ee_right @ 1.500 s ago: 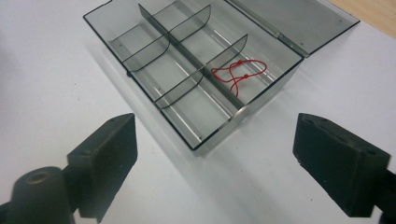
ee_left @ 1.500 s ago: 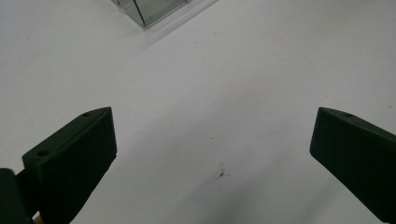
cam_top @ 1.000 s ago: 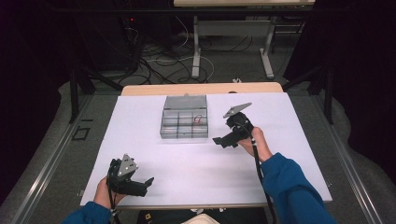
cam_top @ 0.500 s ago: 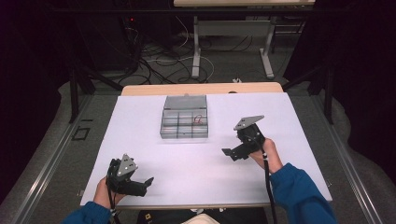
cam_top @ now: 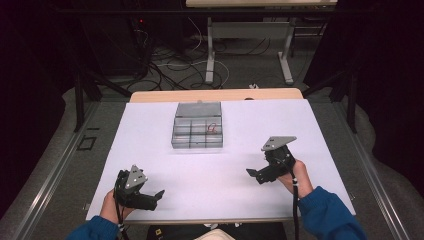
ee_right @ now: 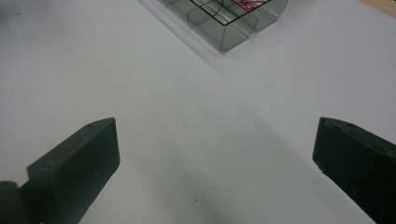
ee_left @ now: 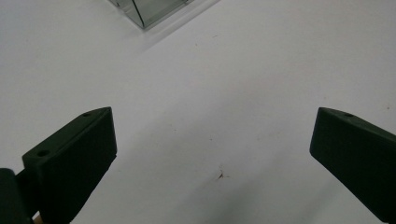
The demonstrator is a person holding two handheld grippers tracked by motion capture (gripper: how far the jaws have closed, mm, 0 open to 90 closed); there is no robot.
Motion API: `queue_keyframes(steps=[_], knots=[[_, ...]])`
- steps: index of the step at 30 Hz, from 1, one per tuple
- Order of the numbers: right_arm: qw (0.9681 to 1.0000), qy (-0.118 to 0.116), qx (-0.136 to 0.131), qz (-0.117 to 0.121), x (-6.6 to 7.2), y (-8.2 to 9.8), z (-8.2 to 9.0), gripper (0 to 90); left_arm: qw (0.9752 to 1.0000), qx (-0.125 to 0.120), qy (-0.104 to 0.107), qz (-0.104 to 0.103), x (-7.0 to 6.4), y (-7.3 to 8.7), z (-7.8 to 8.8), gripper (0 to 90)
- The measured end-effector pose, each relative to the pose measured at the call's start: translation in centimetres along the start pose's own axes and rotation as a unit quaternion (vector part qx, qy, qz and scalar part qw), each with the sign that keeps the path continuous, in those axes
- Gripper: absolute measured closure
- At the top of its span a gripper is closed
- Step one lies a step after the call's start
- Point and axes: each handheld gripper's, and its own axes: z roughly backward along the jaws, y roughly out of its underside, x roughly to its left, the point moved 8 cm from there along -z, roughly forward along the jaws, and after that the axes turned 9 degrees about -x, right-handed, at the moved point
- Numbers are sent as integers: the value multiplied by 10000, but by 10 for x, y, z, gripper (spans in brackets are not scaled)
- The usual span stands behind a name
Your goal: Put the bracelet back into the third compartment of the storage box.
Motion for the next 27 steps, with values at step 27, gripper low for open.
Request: queue_keyframes(steps=[27], knots=[[9997,217,-145,32,8,41,42,0,9999,41,-12,-93,0,0,-1,7]])
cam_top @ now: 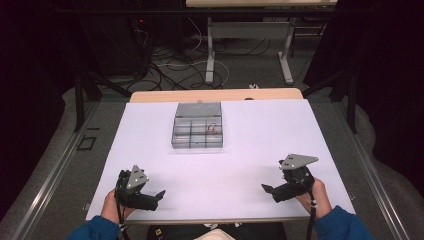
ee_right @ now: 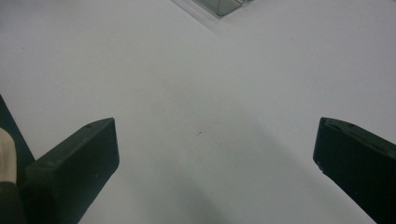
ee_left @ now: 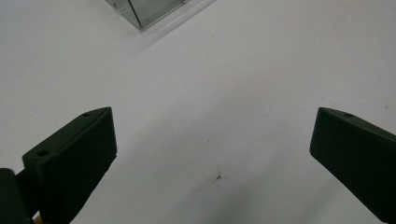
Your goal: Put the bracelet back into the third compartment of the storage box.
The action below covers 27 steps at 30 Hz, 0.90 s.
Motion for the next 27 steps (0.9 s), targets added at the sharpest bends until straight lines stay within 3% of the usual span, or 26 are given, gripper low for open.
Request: queue_keyframes(steps=[11,16,27], knots=[[9999,58,-66,-56,5,13,15,0,10000,-10,31,58,-2,0,-1,7],[9999,58,-93,-15,2,19,24,0,10000,-7,4,23,-1,0,-1,7],[9997,117,-133,-168,-1,34,34,0,10000,-24,45,84,-2,0,-1,7]])
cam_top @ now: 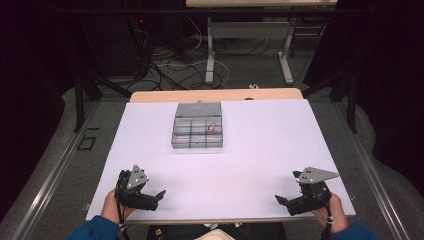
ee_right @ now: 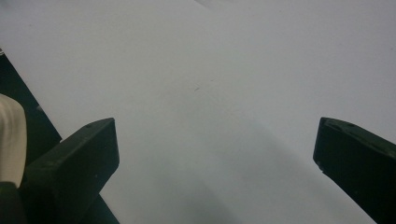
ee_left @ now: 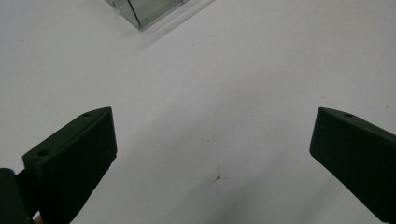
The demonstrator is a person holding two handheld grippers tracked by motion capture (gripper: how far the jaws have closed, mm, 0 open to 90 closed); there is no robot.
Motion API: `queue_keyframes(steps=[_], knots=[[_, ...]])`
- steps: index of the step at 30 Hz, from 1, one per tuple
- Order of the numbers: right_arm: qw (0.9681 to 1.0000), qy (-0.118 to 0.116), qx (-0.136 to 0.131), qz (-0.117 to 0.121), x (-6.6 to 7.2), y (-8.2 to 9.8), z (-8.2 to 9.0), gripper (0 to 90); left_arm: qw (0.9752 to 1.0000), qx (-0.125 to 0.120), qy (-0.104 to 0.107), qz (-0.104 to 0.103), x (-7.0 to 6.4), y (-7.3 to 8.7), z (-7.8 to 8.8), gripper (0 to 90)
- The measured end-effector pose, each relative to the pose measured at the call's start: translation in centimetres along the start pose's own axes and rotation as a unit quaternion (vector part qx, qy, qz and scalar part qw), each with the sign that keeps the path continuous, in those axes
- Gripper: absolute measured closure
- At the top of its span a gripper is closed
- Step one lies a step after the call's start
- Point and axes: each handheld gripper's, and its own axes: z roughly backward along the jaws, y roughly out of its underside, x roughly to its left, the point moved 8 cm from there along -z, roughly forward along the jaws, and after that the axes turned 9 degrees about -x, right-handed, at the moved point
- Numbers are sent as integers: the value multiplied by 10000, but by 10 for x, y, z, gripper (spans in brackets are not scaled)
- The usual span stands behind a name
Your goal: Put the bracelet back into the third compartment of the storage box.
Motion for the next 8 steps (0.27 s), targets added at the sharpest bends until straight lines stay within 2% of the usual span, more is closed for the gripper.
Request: queue_keyframes(steps=[2,8], knots=[[10000,21,0,-48,1,1,1,0,10000,20,-25,-68,2,0,1,7],[10000,30,24,-31,-1,2,1,0,10000,0,3,11,2,1,-1,6]])
